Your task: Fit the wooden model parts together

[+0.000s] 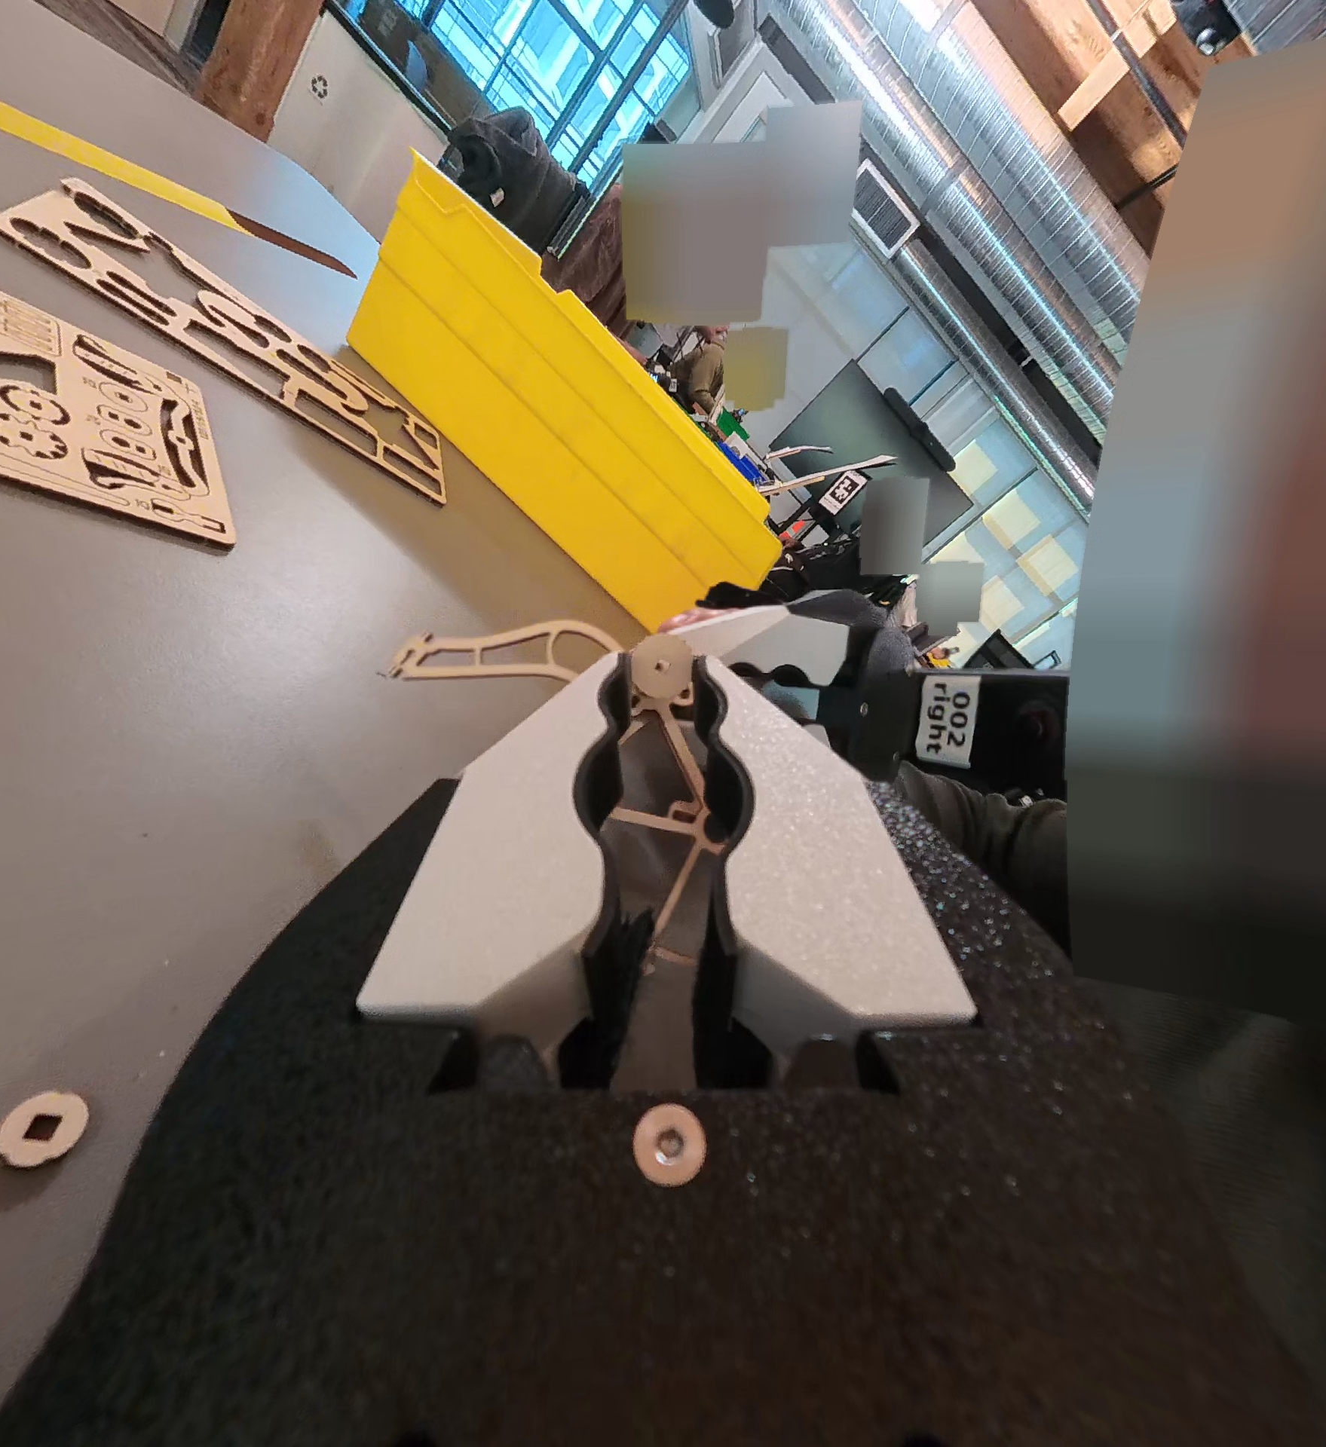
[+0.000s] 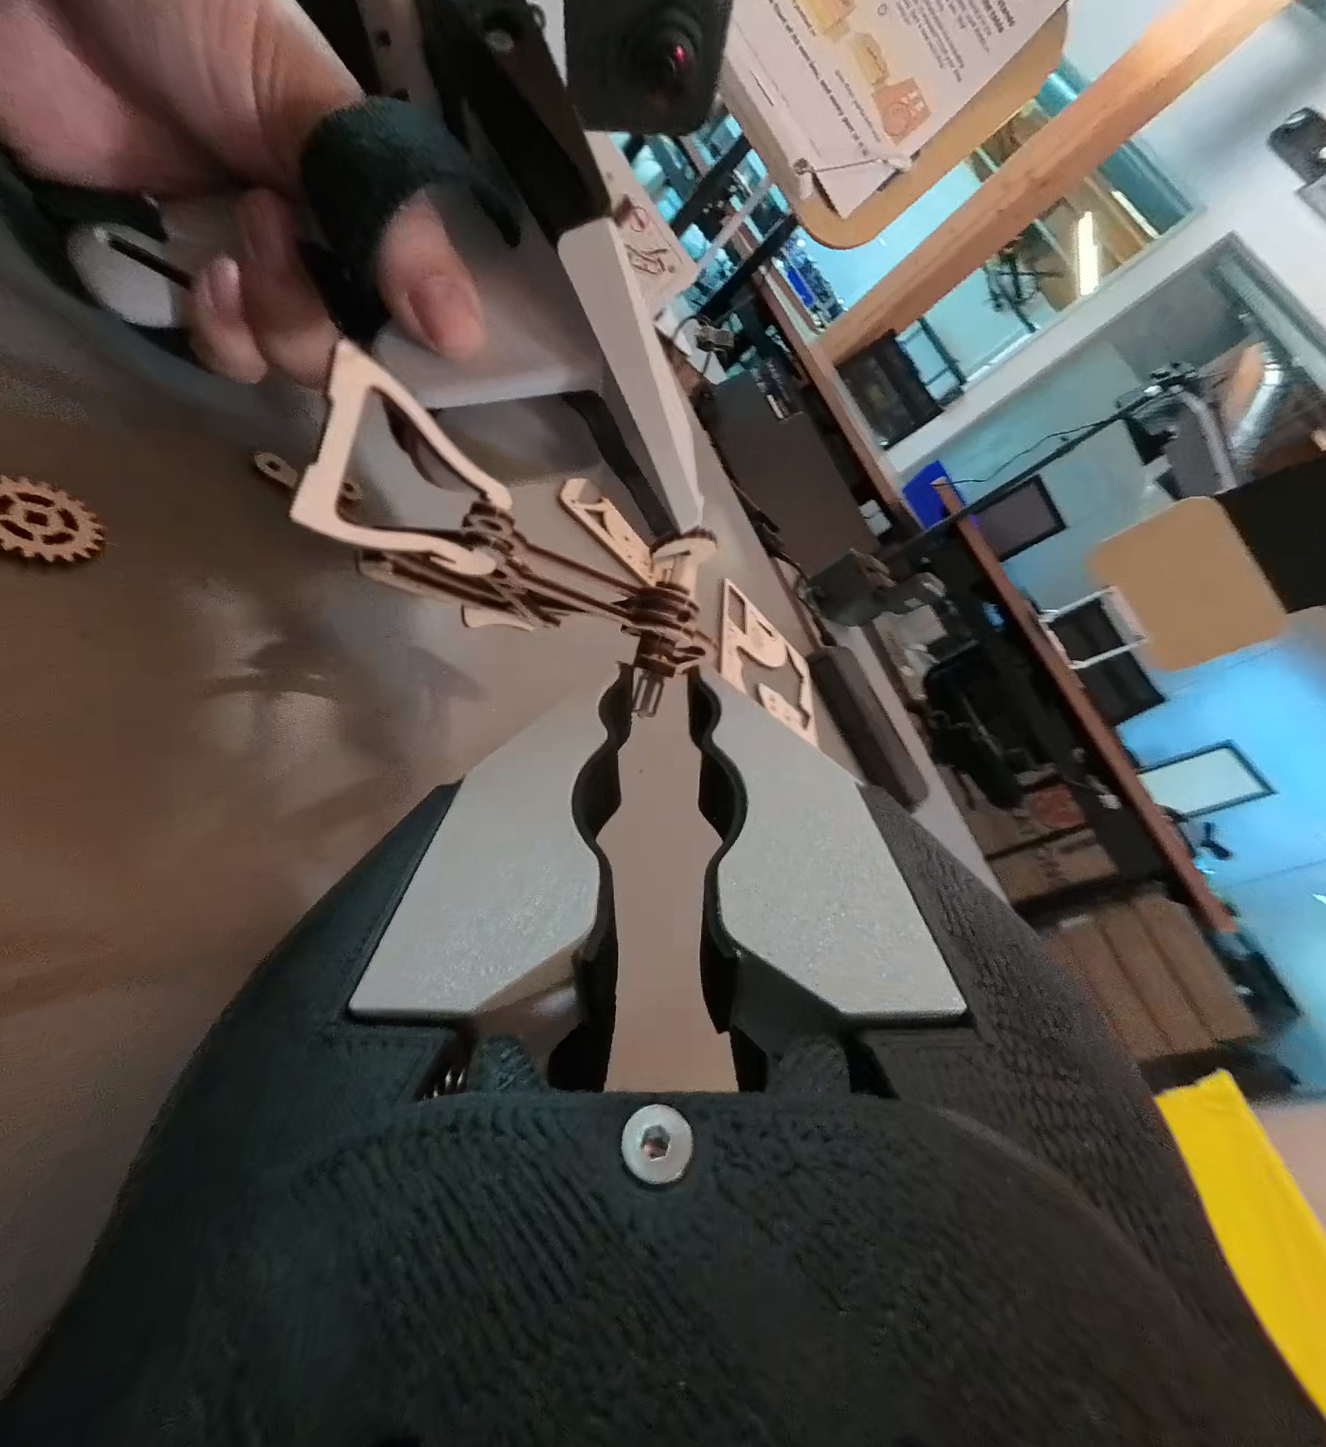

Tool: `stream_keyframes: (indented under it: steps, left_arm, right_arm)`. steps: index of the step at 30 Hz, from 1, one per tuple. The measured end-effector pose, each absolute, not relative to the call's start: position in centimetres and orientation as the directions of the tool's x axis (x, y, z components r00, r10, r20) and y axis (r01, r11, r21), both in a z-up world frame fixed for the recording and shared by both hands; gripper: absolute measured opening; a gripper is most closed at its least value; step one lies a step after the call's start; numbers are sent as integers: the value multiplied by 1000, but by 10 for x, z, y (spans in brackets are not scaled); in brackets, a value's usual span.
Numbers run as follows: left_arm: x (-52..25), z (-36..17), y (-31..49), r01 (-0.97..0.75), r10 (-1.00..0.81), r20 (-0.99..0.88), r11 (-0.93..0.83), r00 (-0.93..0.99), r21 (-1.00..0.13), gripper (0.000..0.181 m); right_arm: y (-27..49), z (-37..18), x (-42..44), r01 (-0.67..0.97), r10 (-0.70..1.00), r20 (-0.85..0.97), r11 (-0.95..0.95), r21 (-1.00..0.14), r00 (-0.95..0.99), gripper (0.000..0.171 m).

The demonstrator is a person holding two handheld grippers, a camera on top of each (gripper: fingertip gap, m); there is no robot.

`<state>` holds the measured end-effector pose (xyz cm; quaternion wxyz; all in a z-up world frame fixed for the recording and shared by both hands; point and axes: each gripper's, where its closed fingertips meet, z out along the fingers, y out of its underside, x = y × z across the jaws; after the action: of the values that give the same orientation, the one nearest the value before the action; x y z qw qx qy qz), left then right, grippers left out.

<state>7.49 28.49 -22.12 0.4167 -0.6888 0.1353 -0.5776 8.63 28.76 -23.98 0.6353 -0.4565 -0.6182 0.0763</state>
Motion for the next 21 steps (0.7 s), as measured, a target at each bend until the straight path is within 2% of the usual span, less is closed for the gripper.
stream_keyframes:
  steps: [6,16,21]
  left_arm:
    - [79,-226,282,252,-666,684,-636,297,-729,13]
    - [81,-232,282,218,-668,666,-632,332,-743,13]
    - [80,-236,283,161,-700,595,-585,395,-795,13]
  right_arm:
    - [288,-247,86,445,750,626,496,-746,212,7]
    - [290,-254,86,473,786,582,439,-764,209,7]
    - [290,-251,86,465,779,590,450,-762,214,7]
